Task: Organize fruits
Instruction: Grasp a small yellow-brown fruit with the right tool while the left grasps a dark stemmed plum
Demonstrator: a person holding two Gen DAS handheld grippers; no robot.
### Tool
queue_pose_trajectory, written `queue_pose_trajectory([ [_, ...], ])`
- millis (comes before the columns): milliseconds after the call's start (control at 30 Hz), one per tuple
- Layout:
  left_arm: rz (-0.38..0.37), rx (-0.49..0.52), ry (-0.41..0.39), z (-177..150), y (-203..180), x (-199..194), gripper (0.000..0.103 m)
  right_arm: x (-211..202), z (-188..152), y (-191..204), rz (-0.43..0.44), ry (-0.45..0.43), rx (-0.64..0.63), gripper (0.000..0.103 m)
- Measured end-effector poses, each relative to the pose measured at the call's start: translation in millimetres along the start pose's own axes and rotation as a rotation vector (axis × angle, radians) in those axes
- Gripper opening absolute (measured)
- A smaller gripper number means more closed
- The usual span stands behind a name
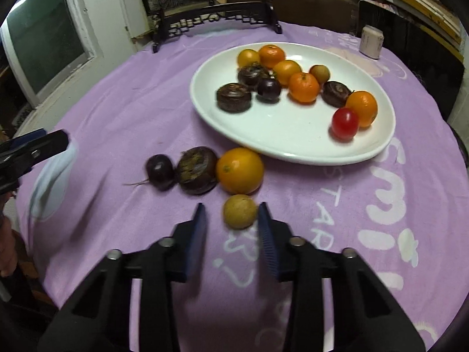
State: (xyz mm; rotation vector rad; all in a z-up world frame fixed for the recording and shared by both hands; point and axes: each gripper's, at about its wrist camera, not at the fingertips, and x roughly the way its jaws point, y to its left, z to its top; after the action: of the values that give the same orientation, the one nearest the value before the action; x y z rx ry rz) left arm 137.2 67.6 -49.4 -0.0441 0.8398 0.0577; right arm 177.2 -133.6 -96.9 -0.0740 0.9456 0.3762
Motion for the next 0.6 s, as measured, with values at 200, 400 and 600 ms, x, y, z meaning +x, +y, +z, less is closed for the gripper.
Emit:
queue_pose_trajectory([
  [200, -0.056, 0.099, 0.057, -7, -34, 16, 0.096, -17, -5, -9, 0.000, -0.008, 0.030, 0.025],
  [400, -0.106, 0.216, 0.108, -14, -75, 39, 0.095, -44, -19, -27, 0.003, -0.028, 0.072, 0.025],
  [600, -0.149, 0.269, 0.176, -13, -93, 66, 0.051, -60, -27, -48, 0.006, -0.052, 0.131, 0.025],
])
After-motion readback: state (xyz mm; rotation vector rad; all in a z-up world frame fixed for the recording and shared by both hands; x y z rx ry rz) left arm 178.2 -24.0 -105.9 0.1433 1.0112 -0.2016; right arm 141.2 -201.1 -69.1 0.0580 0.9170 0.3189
